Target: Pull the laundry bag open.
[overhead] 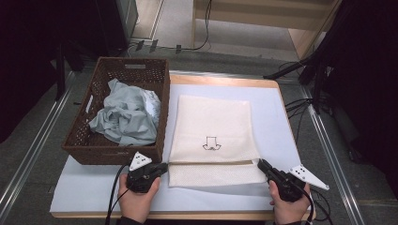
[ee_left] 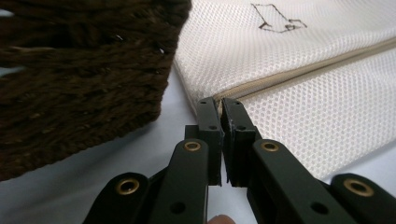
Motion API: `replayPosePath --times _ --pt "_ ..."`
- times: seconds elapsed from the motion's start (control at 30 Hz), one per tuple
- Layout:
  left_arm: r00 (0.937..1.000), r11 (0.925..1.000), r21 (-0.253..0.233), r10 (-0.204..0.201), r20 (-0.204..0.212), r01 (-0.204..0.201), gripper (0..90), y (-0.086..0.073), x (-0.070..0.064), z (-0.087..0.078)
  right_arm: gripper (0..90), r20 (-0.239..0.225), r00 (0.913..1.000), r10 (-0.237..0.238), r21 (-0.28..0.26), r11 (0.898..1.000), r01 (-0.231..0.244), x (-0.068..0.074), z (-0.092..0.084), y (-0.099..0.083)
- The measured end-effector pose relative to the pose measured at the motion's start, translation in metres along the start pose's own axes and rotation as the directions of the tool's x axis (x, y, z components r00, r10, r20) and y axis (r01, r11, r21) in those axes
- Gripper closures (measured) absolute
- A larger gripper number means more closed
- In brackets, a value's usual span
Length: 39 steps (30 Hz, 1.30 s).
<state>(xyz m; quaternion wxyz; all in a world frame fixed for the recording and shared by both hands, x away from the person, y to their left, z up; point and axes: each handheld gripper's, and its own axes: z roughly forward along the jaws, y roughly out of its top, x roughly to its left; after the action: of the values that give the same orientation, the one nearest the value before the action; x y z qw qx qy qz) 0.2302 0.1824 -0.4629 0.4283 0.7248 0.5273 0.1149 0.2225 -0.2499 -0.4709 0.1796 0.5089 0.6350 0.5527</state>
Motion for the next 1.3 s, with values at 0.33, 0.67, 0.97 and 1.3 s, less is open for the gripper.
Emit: replayPosePath --times 0.33,0.67,0.97,1.3 --pt "0.9997 0.9998 -0.018 -0.005 -0.022 0.005 87.8 -0.002 0.000 0.001 86.5 -0.005 0.9989 0.047 0.065 0.997 -0.046 -0.006 0.009 -0.010" --pt "0.9998 0.9997 -0.024 -0.008 -0.017 0.008 87.7 -0.002 0.002 0.002 86.1 0.017 0.9978 0.064 0.126 0.990 -0.066 -0.007 0.015 -0.020" --pt "0.9998 0.9957 -0.092 -0.010 0.019 0.011 75.5 -0.002 0.004 -0.011 57.0 0.033 0.9959 0.084 0.137 0.987 -0.088 -0.011 0.013 -0.022" --pt "0.9956 0.9920 -0.106 0.074 0.058 -0.067 82.9 0.002 -0.015 -0.015 49.1 0.110 0.9939 0.007 0.072 0.997 -0.015 -0.006 0.005 -0.013"
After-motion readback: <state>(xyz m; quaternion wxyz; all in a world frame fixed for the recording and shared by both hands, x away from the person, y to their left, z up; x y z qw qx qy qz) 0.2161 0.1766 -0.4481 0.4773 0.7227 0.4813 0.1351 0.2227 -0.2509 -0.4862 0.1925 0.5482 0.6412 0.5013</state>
